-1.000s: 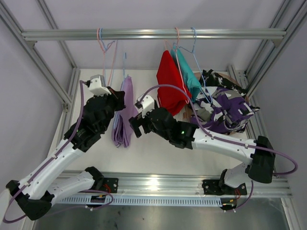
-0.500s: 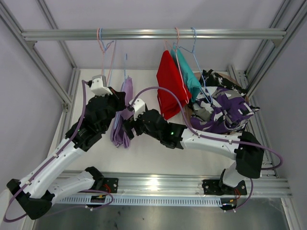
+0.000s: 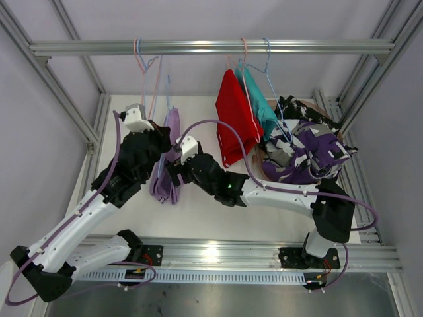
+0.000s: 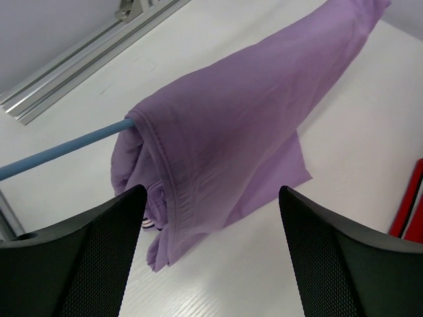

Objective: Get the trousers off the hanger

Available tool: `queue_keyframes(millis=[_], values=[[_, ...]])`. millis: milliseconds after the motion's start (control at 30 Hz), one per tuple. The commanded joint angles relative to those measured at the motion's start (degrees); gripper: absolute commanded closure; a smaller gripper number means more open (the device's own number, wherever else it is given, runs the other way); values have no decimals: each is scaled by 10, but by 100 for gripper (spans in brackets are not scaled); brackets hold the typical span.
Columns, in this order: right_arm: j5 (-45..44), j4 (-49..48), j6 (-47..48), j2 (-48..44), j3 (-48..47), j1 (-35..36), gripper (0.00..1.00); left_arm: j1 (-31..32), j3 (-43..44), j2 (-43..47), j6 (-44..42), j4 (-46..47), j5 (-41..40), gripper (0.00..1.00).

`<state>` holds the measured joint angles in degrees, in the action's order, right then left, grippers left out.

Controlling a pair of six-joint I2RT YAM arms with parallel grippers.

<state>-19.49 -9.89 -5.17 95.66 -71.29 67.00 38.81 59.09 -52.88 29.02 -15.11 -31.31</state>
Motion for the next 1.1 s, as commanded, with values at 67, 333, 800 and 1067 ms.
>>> queue_keyframes(millis=[67,333,800,1067], values=[[-97,-75,14,13,9,-2,14,8,5,1,4,22,27,100],[-130,-146,20,28,39,-7,17,9,6,-2,8,18,36,100],[-118,-229,25,48,45,-11,37,8,6,-6,7,18,40,100],[-115,-276,27,30,57,-20,51,8,6,-8,9,17,42,100]])
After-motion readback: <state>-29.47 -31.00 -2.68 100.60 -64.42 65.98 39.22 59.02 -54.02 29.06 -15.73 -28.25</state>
